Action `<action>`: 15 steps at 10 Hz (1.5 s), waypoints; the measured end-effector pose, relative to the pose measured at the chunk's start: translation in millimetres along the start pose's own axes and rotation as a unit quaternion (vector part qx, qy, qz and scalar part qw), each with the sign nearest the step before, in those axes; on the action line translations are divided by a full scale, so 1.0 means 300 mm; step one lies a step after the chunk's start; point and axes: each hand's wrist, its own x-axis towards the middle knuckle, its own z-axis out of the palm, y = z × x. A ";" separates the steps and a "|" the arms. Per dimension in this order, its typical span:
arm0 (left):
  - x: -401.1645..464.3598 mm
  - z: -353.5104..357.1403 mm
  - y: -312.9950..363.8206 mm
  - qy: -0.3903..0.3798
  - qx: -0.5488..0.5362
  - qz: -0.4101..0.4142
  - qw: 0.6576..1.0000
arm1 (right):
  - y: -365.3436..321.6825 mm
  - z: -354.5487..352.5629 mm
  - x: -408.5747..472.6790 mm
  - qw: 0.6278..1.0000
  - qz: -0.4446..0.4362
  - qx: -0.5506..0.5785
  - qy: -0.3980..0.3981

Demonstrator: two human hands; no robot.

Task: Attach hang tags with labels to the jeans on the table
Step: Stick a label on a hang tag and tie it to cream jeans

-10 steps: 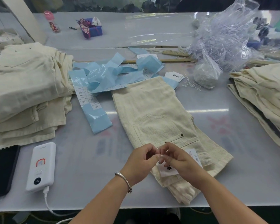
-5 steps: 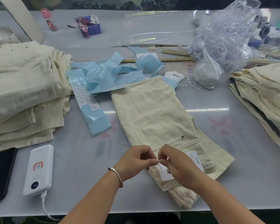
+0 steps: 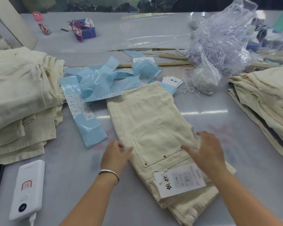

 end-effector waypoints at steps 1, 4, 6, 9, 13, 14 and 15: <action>0.052 0.003 0.005 -0.014 0.018 -0.078 0.997 | 0.042 -0.004 0.106 0.979 0.166 -0.078 -0.092; 0.042 0.063 0.087 -0.073 -0.359 -0.170 0.915 | 0.002 0.119 0.117 0.962 0.200 0.103 -0.156; 0.021 -0.006 0.092 -0.229 -0.569 -0.170 0.771 | 0.039 -0.082 0.019 0.916 0.110 0.331 -0.198; -0.142 0.033 0.401 -0.225 -0.572 0.027 0.788 | 0.152 -0.485 0.010 0.952 -0.036 0.302 -0.024; -0.418 0.150 1.372 -0.135 -0.513 0.273 0.803 | 0.532 -1.218 0.120 0.932 -0.072 0.295 0.198; -0.487 0.243 1.595 -0.205 -0.591 0.320 0.712 | 0.677 -1.466 0.138 0.938 -0.026 0.272 0.211; -0.541 0.348 1.759 -0.243 -0.601 0.341 0.681 | 0.823 -1.656 0.158 0.947 0.023 0.224 0.228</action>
